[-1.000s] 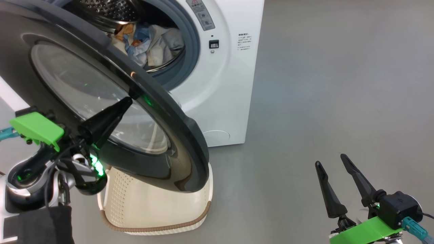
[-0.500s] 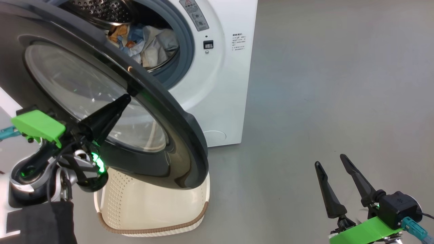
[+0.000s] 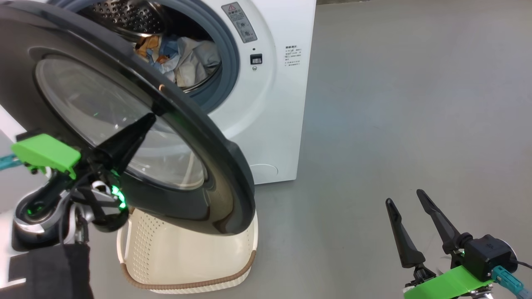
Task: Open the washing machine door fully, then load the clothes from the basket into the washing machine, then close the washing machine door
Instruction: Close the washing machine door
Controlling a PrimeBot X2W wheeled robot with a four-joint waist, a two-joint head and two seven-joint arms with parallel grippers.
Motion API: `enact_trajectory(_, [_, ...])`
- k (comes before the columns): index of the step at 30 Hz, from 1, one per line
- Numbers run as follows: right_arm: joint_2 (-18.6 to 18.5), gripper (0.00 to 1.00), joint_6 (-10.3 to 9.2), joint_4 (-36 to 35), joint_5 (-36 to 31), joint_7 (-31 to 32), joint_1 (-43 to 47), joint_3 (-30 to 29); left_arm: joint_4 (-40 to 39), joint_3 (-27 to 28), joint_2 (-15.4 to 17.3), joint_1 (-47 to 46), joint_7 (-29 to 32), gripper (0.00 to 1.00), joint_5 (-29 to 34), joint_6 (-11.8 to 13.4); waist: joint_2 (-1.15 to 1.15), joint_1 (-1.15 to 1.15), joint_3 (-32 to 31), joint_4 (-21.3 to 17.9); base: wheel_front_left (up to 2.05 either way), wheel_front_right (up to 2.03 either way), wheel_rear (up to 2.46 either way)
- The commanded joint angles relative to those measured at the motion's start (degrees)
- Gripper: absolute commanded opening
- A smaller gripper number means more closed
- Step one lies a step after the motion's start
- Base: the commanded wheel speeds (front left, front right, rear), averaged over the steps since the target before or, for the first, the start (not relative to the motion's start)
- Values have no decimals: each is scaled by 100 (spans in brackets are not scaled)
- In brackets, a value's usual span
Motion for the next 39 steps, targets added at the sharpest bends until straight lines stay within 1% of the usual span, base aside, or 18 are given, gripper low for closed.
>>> enact_trajectory(1, [-77, 100, 9, -136, -3, -27, -134, 123, -153, 148, 239, -156, -48, 0, 115, -77, 0, 0, -10, -6, 0, 0, 0])
enact_trajectory(6, [-77, 100, 9, -149, -3, -27, -84, 75, -321, 59, 627, 58, -284, 1, 677, -271, 0, 0, -38, 7, 0, 0, 0])
enact_trajectory(9, [-75, 100, 9, -161, -5, -27, -49, 45, -469, 44, 782, 223, -493, 55, 987, -370, 0, 0, -65, 37, 0, 0, 0])
enact_trajectory(10, [-75, 100, 9, -165, -6, -27, -39, 37, -523, 9, 878, 295, -589, 83, 1171, -422, 0, 0, -68, 50, 0, 0, 0])
enact_trajectory(11, [-76, 100, 9, -168, -7, -27, -32, 27, -556, 11, 904, 350, -676, 100, 1265, -444, 0, 0, -70, 67, 0, 0, 0])
enact_trajectory(14, [-72, 100, 9, -180, -13, -27, -26, 14, -699, -39, 1056, 531, -929, 100, 1636, -586, 0, 0, -66, 108, 0, 0, 0])
enact_trajectory(18, [-81, 100, 9, -204, -16, -27, -27, -8, -832, -216, 1266, 804, -1386, 100, 2321, -839, 0, 0, -46, 163, 0, 0, 0])
enact_trajectory(19, [-86, 100, 9, -209, -16, -27, -26, -16, -851, -259, 1310, 868, -1507, 100, 2486, -898, 0, 0, -41, 174, 0, 0, 0])
enact_trajectory(20, [-93, 100, 9, -219, -17, -27, -18, -33, -879, -311, 1349, 980, -1757, 100, 2757, -982, 0, 0, -37, 196, 0, 0, 0])
enact_trajectory(25, [-93, 100, 9, -224, -28, -27, 3, -53, -906, -486, 1460, 1258, -2367, 100, 3471, -1136, 0, 0, -53, 233, 0, 0, 0])
enact_trajectory(29, [-101, 100, 9, -232, -25, -27, 28, -68, -897, -646, 1573, 1484, -2858, 100, 4016, -1316, 0, 0, -90, 241, 0, 0, 0])
enact_trajectory(31, [-109, 100, 9, -240, -27, -27, 52, -77, -913, -771, 1680, 1607, -3103, 100, 4356, -1422, 0, 0, -99, 249, 0, 0, 0])
enact_trajectory(33, [-114, 100, 9, -248, -29, -27, 70, -92, -894, -835, 1733, 1703, -3374, 100, 4630, -1468, 0, 0, -97, 265, 0, 0, 0])
enact_trajectory(36, [-111, 100, 9, -246, -37, -27, 81, -87, -819, -943, 1786, 1827, -3814, 100, 4980, -1595, 0, 0, -103, 280, 0, 0, 0])
enact_trajectory(39, [-114, 100, 9, -245, -41, -27, 78, -65, -722, -1020, 1774, 1990, -4280, 100, 5184, -1750, 0, 0, -113, 275, 0, 0, 0])
